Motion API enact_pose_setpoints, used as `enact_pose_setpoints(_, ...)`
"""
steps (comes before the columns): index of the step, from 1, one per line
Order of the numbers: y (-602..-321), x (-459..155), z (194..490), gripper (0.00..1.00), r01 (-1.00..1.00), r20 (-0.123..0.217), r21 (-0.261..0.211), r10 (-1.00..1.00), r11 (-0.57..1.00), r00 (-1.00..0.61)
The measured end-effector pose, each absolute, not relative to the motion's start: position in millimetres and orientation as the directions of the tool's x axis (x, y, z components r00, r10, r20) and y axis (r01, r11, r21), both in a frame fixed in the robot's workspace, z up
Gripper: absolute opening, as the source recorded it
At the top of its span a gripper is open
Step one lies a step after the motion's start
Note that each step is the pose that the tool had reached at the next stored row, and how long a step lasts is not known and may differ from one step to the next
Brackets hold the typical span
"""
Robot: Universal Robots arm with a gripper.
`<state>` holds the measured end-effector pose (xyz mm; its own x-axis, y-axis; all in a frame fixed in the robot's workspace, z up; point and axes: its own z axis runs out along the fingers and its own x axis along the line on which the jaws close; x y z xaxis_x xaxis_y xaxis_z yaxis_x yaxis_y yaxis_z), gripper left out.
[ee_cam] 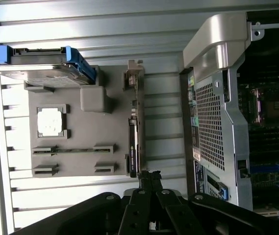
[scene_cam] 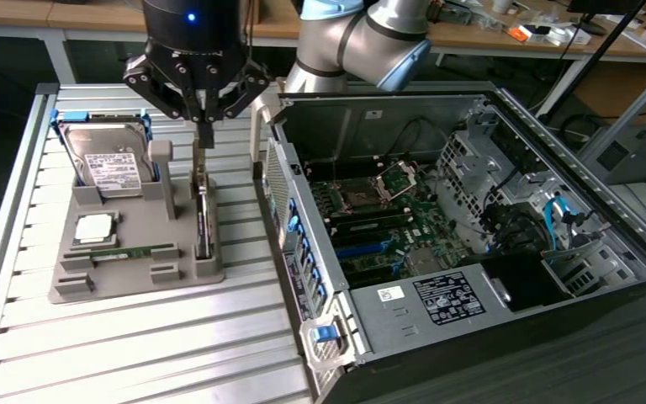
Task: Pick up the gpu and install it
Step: 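Reach for the gpu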
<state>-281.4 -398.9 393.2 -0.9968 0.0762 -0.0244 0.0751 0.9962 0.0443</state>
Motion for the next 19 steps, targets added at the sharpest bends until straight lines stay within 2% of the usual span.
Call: enact_pose_setpoints(19, -398.9, -289.9, 393.1, 0.11, 0.075, -0.024, 0.044, 0.076, 0.996, -0.997)
